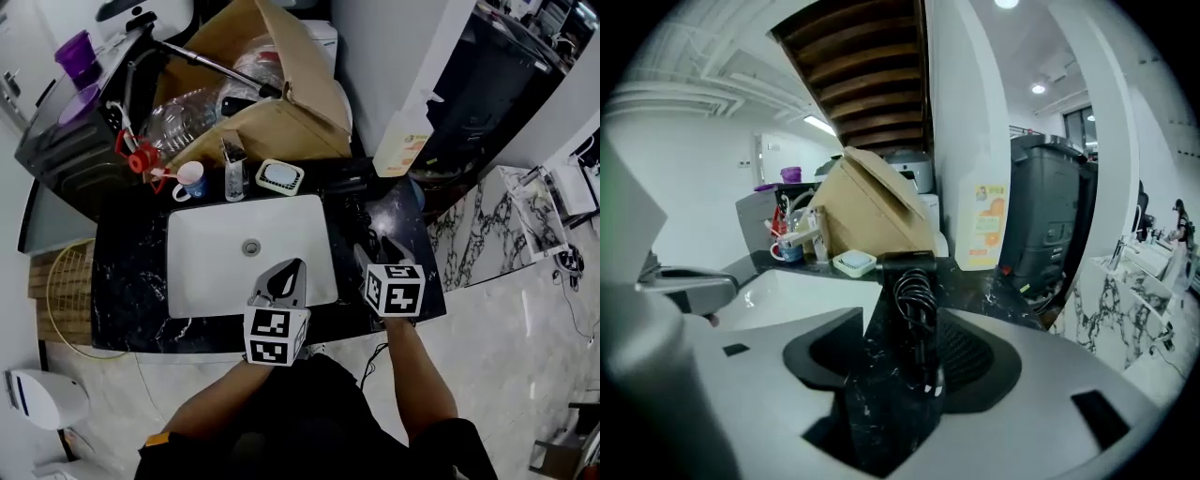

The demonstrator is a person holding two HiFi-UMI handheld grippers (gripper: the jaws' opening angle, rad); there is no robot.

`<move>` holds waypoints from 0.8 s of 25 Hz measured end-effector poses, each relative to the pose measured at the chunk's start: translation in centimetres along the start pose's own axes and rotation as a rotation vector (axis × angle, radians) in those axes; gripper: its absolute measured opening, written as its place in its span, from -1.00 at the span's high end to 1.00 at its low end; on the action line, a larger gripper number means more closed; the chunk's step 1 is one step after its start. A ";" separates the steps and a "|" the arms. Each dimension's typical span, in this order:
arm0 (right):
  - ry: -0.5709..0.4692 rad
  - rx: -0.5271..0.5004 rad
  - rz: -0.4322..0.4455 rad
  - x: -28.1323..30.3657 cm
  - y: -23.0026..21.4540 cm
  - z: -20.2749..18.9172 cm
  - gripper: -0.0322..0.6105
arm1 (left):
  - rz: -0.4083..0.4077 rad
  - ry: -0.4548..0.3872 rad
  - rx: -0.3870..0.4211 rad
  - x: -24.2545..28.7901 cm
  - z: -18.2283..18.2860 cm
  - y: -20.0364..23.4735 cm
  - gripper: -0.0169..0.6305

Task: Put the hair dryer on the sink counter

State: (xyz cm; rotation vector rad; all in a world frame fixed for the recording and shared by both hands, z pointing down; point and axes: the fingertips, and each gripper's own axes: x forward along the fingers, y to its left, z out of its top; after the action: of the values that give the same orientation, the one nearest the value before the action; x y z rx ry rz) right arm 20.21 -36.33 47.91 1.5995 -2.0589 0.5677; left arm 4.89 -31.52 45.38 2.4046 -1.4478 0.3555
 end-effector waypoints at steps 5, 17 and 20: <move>-0.087 0.013 0.006 -5.3 4.5 -0.7 0.20 | -0.022 -0.022 0.034 -3.3 -0.3 -0.1 0.92; -0.149 0.052 -0.025 -14.6 13.6 -6.7 0.59 | -0.097 -0.057 0.085 -13.7 -3.0 -0.6 0.92; -0.157 0.073 -0.030 -16.5 15.1 -7.7 0.65 | -0.117 -0.058 0.086 -15.7 -3.7 -0.8 0.92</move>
State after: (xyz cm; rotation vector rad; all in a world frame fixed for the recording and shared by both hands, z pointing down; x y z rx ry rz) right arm 9.87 -15.44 43.73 1.7643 -2.1445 0.5270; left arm -1.76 -16.99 42.97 2.5751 -1.3327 0.3296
